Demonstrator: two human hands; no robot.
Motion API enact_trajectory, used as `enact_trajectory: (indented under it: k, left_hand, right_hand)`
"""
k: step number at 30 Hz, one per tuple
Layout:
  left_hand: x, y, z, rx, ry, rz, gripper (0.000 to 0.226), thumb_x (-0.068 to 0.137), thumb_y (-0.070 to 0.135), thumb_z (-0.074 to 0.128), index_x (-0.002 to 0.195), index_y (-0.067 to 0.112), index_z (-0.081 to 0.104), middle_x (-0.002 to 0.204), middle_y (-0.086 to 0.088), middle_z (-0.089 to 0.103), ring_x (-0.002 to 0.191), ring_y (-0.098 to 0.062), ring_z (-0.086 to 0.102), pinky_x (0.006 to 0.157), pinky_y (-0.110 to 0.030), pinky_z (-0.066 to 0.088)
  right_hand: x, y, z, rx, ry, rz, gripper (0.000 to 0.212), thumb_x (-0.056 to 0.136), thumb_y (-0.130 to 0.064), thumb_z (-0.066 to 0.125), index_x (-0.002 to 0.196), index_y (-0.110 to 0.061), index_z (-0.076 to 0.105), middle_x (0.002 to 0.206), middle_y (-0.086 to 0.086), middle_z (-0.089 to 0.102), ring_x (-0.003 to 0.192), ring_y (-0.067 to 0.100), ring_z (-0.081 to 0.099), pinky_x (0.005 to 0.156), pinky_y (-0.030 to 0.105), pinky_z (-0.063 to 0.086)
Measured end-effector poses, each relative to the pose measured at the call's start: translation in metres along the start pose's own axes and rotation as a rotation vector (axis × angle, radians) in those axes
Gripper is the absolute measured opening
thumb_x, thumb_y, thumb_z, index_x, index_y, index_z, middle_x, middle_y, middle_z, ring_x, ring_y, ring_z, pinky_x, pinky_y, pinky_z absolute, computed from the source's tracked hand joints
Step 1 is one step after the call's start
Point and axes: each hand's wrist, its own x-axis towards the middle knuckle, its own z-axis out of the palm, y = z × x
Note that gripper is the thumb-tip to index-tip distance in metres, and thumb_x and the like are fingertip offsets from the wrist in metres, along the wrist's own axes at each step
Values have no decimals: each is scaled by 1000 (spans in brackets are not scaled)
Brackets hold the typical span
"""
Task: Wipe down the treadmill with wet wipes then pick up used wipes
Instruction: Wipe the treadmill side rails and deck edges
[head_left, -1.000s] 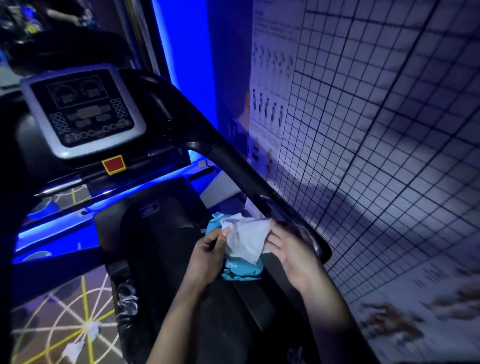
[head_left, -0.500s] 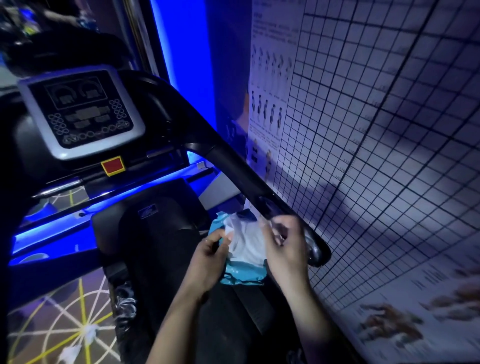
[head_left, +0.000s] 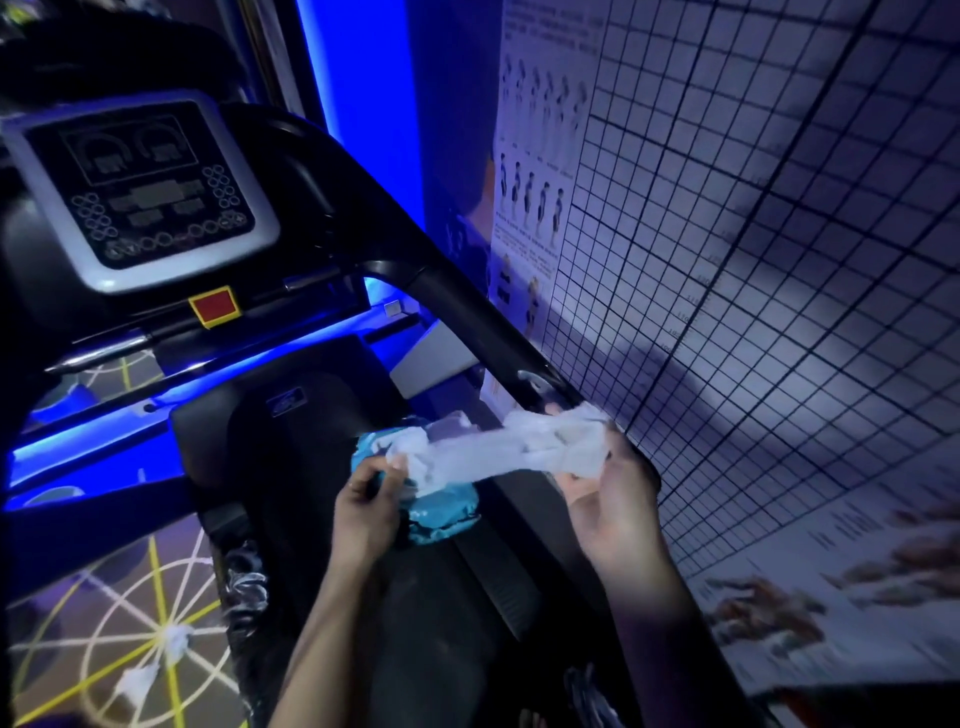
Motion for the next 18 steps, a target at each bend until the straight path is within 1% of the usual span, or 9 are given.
enact_trajectory:
  k: [3,5,6,8,10,12,15,17,18]
  left_hand:
    - [2,-10,-6,-38,74,-39,27,102,19,64,76,11,63,62,10,66,57,1,56,64,-14,47]
    - [4,-15,-10,-56,92,-61,25,102,24,64,81,11,65,68,3,69,57,1,60,67,-19,49]
    - [5,-16,-11,-48,86,-59,25,102,24,63,81,11,65,69,4,68,58,1,60,66,-17,49]
    - [8,-19,-9,-35,66,-58,25,103,22,64,80,10,64,70,3,65,60,1,58,61,-9,46]
    - [7,-22,-1,-59,50,-87,24,103,20,63,83,8,63,73,1,63,54,5,55,56,-7,44]
    - [4,-23,9,-77,25,-112,21,103,20,62,87,7,63,74,-1,62,50,6,53,54,-8,45]
    - [4,-27,19,-94,3,-138,23,103,21,63,82,9,62,67,5,64,54,2,55,55,-10,46]
    - [11,-29,22,-85,-5,-149,26,102,22,65,77,13,63,63,10,65,57,-1,57,62,-16,49]
    - [14,-28,23,-74,-7,-151,27,102,23,65,76,14,64,63,10,66,58,-1,57,66,-20,49]
  right_hand:
    - [16,-4,-44,-504,149,-166,55,88,-34,48,130,0,55,117,22,67,94,33,69,83,47,60]
    - [29,-11,-62,-695,115,-93,54,77,-19,48,129,-5,54,112,12,71,94,25,70,81,44,60]
    - [28,-15,-71,-738,84,-103,49,80,-18,49,127,-10,55,110,5,72,94,18,71,82,40,60]
    - [19,-11,-70,-575,48,-113,24,96,-27,60,118,-18,59,99,-5,75,89,7,73,88,34,60]
    - [12,-3,-64,-466,19,41,17,102,-37,57,106,-21,63,90,-6,75,79,5,73,91,35,59]
    - [17,5,-72,-627,-18,99,16,102,-35,58,97,-21,65,87,-6,72,75,6,72,84,34,59]
    - [26,14,-85,-917,59,-49,24,94,-38,68,89,-14,69,78,5,71,71,22,67,71,39,56]
    - [37,9,-89,-1048,156,-231,28,86,-38,72,77,-12,70,71,4,70,67,22,68,63,34,56]
    - [48,3,-90,-1033,202,-284,26,85,-34,73,77,-9,70,76,5,73,74,22,73,64,33,59]
